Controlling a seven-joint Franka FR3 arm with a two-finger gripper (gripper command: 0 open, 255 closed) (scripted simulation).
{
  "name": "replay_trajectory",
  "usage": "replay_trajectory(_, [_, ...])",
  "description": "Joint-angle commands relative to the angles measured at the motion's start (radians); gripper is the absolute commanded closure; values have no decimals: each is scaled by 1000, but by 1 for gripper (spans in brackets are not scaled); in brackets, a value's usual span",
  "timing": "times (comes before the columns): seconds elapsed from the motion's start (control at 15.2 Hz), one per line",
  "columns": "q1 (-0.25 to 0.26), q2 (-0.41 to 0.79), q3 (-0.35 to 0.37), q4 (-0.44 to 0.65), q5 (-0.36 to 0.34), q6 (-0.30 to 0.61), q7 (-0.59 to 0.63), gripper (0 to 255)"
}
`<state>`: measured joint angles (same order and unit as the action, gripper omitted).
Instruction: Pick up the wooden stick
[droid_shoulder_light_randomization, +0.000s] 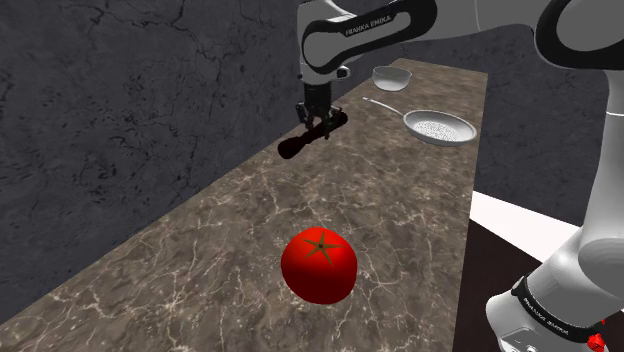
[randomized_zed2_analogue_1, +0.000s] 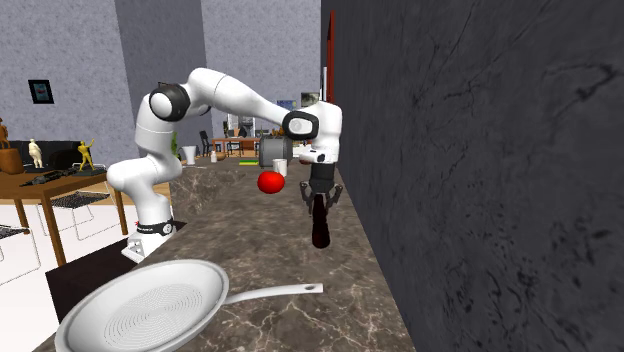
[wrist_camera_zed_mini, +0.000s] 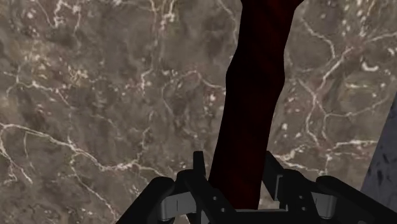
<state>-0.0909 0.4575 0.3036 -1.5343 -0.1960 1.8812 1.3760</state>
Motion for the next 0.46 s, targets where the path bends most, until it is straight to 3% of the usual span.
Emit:
replay_trajectory(0.0, [-1, -11, 2, 14, 4, -25, -4, 255])
replay_trajectory(0.4, [1, -23, 4, 53, 9, -74, -9, 255])
